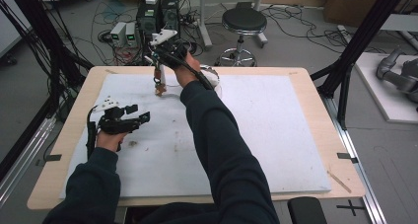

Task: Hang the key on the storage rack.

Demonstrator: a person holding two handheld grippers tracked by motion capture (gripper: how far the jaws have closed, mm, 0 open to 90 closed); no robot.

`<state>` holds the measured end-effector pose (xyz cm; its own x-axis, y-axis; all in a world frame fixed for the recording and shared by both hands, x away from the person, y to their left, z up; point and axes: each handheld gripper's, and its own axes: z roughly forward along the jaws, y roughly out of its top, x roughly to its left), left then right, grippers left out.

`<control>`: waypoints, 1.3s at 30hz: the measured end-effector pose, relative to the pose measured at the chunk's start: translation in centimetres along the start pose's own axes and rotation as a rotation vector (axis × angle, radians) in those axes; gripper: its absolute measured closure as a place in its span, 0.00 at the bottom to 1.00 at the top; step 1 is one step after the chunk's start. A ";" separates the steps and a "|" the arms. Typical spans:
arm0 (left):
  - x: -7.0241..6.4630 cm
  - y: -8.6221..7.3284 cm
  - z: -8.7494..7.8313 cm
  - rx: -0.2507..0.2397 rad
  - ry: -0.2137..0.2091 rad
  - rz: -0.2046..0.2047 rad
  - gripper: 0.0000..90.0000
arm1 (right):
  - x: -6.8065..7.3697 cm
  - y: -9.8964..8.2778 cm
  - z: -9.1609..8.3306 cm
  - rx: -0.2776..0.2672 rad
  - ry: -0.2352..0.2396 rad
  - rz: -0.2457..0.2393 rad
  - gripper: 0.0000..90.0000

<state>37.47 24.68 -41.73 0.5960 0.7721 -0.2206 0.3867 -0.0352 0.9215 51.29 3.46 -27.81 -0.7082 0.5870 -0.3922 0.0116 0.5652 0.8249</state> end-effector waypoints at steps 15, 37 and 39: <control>0.2 0.1 0.0 -0.026 -0.001 -0.002 0.31 | -6.3 -8.8 -8.3 0.009 -0.016 0.208 0.46; -0.6 0.6 0.8 -0.049 -0.015 0.020 0.22 | -7.0 -24.0 -21.8 0.112 -0.016 0.397 0.25; -0.6 0.6 0.8 -0.051 -0.014 0.022 0.22 | -6.4 -25.6 -23.6 0.100 -0.055 0.410 0.25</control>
<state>37.87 23.68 -41.24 0.6137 0.7626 -0.2046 0.3377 -0.0192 0.9411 38.85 -28.40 -36.84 -0.5921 0.8034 -0.0632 0.3552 0.3306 0.8744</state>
